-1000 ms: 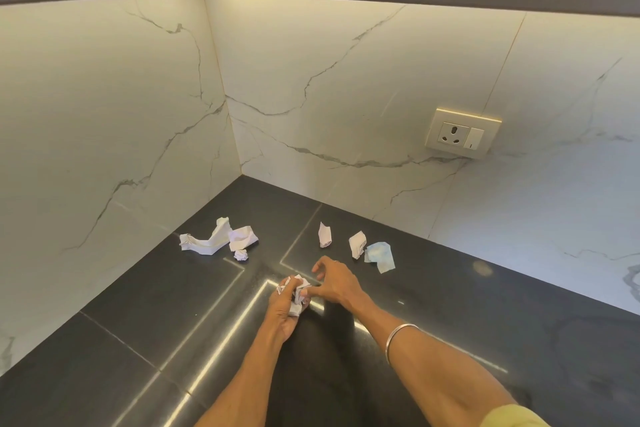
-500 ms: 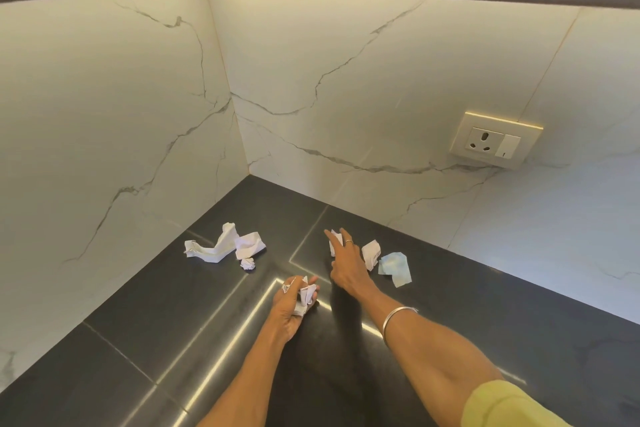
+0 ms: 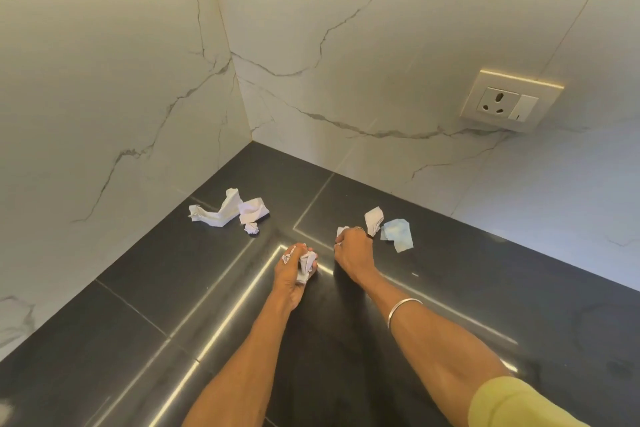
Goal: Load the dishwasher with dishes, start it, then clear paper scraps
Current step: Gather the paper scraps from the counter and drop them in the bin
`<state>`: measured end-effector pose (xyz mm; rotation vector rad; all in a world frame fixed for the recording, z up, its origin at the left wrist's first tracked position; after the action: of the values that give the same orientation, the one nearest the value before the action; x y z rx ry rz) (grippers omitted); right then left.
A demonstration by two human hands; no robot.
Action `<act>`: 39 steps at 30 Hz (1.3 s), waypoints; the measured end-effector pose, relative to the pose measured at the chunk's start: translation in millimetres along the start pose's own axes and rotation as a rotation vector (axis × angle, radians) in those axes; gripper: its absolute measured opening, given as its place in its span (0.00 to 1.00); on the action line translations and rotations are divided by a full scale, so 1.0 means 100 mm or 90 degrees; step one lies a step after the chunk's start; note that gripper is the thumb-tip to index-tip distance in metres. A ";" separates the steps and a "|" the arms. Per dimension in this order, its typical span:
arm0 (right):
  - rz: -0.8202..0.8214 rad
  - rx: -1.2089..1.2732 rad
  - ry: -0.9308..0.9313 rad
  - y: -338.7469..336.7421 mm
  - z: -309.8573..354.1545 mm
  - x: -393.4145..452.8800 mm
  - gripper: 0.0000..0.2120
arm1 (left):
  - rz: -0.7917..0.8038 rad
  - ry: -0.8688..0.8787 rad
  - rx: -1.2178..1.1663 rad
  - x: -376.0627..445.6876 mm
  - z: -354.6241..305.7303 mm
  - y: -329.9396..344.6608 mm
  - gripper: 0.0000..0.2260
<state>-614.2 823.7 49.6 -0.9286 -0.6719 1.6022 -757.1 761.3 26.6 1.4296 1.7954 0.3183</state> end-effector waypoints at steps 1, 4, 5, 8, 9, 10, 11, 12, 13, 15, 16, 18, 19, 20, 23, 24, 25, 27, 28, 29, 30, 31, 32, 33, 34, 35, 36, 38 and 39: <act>0.012 0.066 0.027 0.01 -0.04 -0.04 0.09 | 0.001 0.004 -0.001 -0.01 0.01 0.00 0.04; 0.032 0.200 0.053 0.00 -0.08 -0.23 0.11 | 0.003 0.009 -0.011 -0.06 0.04 -0.02 0.04; 0.032 0.224 0.050 -0.01 -0.07 -0.31 0.10 | 0.002 0.010 -0.011 -0.07 0.05 -0.03 0.05; 0.004 0.318 0.023 -0.06 0.03 -0.53 0.07 | 0.016 0.021 0.006 -0.13 0.08 -0.02 0.07; -0.008 0.350 0.012 -0.08 0.08 -0.57 0.06 | 0.027 0.026 0.014 -0.15 0.09 -0.01 0.08; -0.011 0.384 0.001 -0.10 0.15 -0.62 0.06 | 0.038 0.027 0.022 -0.17 0.09 0.00 0.08; -0.001 0.418 -0.009 -0.10 0.22 -0.64 0.08 | 0.048 0.027 0.026 -0.19 0.11 0.00 0.09; 0.020 0.447 -0.019 -0.10 0.30 -0.66 0.10 | 0.056 0.029 0.024 -0.21 0.11 0.00 0.10; 0.050 0.466 -0.027 -0.09 0.36 -0.67 0.11 | 0.058 0.033 0.018 -0.21 0.13 -0.02 0.13; 0.113 0.483 -0.033 -0.05 0.46 -0.72 0.12 | 0.054 0.030 0.018 -0.21 0.15 -0.07 0.21; 0.136 0.490 -0.026 -0.03 0.47 -0.76 0.13 | 0.055 0.028 0.020 -0.22 0.15 -0.09 0.23; 0.166 0.481 -0.015 0.02 0.46 -0.81 0.14 | 0.066 0.019 0.016 -0.24 0.16 -0.12 0.26; 0.180 0.473 -0.019 0.05 0.45 -0.83 0.15 | 0.069 0.010 0.014 -0.26 0.16 -0.12 0.27; 0.194 0.463 -0.030 0.08 0.44 -0.84 0.16 | 0.079 0.005 0.010 -0.26 0.17 -0.12 0.27; 0.225 0.439 -0.073 0.13 0.44 -0.85 0.17 | 0.100 -0.001 0.025 -0.31 0.14 -0.10 0.22; 0.242 0.436 -0.084 0.12 0.43 -0.85 0.17 | 0.103 0.002 0.031 -0.32 0.13 -0.10 0.21; 0.265 0.442 -0.092 0.11 0.43 -0.85 0.18 | 0.102 0.005 0.030 -0.33 0.12 -0.10 0.20; 0.316 0.440 -0.094 0.07 0.41 -0.84 0.18 | 0.092 0.007 0.019 -0.34 0.10 -0.11 0.16; 0.329 0.427 -0.088 0.04 0.39 -0.84 0.17 | 0.083 0.003 0.008 -0.34 0.10 -0.12 0.15; 0.327 0.414 -0.079 0.01 0.37 -0.83 0.16 | 0.077 -0.002 0.004 -0.35 0.10 -0.11 0.16; 0.304 0.397 -0.073 -0.01 0.34 -0.82 0.14 | 0.075 -0.004 0.003 -0.34 0.11 -0.11 0.16; 0.259 0.381 -0.077 -0.02 0.30 -0.79 0.12 | 0.075 -0.002 0.002 -0.34 0.12 -0.09 0.17; 0.202 0.363 -0.090 -0.02 0.25 -0.76 0.11 | 0.064 -0.003 -0.005 -0.33 0.13 -0.07 0.16; 0.143 0.350 -0.105 -0.01 0.20 -0.75 0.11 | 0.047 0.000 -0.018 -0.32 0.13 -0.06 0.14; 0.099 0.342 -0.112 -0.01 0.16 -0.75 0.11 | 0.035 0.006 -0.024 -0.31 0.14 -0.06 0.11; 0.070 0.337 -0.113 0.01 0.11 -0.73 0.11 | 0.028 0.012 -0.020 -0.29 0.14 -0.05 0.08; 0.051 0.328 -0.106 0.00 0.06 -0.72 0.12 | 0.026 0.013 -0.011 -0.27 0.15 -0.04 0.06; 0.018 0.282 -0.092 -0.06 -0.05 -0.68 0.14 | 0.032 0.010 0.002 -0.24 0.14 -0.01 0.05; -0.005 0.252 -0.090 -0.10 -0.11 -0.66 0.16 | 0.032 0.006 0.008 -0.22 0.14 0.00 0.06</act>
<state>-594.6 761.6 66.6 -0.5259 -0.4283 1.7239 -746.3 737.7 27.5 1.4854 1.7748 0.3414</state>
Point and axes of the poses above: each hand's wrist, its own x-axis towards the middle knuckle, its own y-axis out of the palm, z = x × y, the point moved 3 cm from there along x, towards the middle knuckle, and after that the axes turned 11 degrees about z, right-handed, at the moved point
